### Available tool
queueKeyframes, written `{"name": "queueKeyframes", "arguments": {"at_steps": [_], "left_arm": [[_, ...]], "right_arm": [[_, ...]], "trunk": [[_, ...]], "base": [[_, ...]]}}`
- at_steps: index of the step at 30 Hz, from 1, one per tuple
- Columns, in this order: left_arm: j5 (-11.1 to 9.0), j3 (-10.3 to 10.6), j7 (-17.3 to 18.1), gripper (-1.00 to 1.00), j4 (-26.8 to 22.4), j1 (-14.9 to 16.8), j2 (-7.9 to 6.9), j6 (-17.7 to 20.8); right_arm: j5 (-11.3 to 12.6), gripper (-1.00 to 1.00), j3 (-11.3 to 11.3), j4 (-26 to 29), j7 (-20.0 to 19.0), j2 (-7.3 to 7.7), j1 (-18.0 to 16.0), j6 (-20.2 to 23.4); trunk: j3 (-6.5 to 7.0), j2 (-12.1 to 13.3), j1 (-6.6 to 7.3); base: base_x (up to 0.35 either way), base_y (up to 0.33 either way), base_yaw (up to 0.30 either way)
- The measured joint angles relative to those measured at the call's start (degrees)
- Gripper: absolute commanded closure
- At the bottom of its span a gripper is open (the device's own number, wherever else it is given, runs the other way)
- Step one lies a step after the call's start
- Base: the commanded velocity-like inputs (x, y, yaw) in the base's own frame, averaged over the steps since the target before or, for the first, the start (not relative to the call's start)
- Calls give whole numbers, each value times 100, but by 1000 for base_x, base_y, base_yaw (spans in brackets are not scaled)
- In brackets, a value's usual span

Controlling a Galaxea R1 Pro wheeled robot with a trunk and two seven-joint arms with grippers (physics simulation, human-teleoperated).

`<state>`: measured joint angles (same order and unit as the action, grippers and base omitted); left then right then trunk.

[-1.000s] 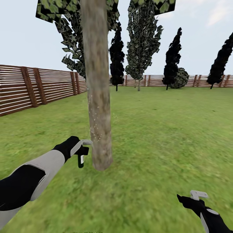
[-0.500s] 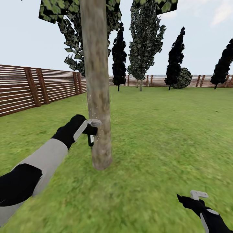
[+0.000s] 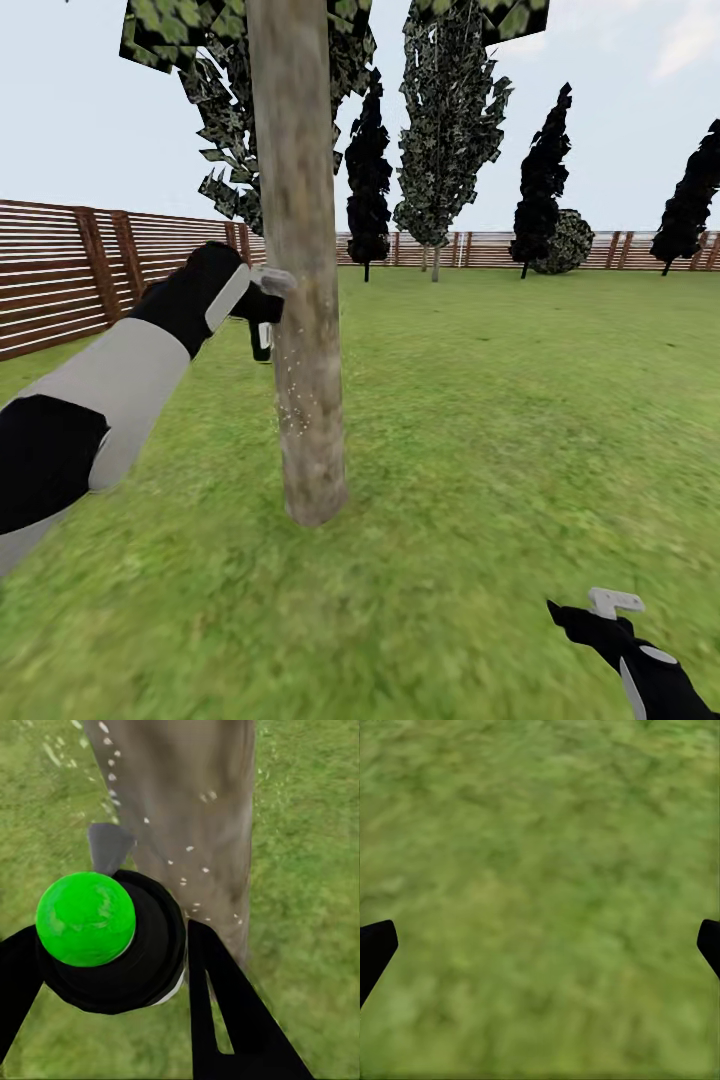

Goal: In the garden, pick up the pesticide atomizer on the floor and spray pesticide onto both trees until each tree trunk is fully covered.

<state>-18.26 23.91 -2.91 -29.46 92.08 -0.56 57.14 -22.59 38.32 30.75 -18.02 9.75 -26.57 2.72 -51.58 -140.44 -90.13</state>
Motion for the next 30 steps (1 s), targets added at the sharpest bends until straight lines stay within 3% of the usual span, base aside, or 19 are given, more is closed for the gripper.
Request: {"name": "queueKeyframes", "arguments": {"at_steps": [3,10,16,23,30], "left_arm": [[182,4,1,100,29,34,11,-1],[199,44,1,100,240,37,65,-2],[204,49,3,100,846,37,328,-10],[212,51,10,100,871,38,338,-10],[213,52,10,100,913,30,338,-10]], "right_arm": [[0,-100,0,-3,1,0,1,0],[0,-100,0,-6,1,-1,0,0],[0,-100,0,-5,2,0,0,0],[0,-100,0,-8,1,0,-1,0],[0,-100,0,-8,5,0,1,0]], "trunk": [[-1,1,0],[-1,1,-1],[-1,1,-1],[-1,1,0],[-1,1,-1]], "base": [[0,0,0],[0,0,5],[0,0,111],[0,0,2],[0,-284,136]]}}
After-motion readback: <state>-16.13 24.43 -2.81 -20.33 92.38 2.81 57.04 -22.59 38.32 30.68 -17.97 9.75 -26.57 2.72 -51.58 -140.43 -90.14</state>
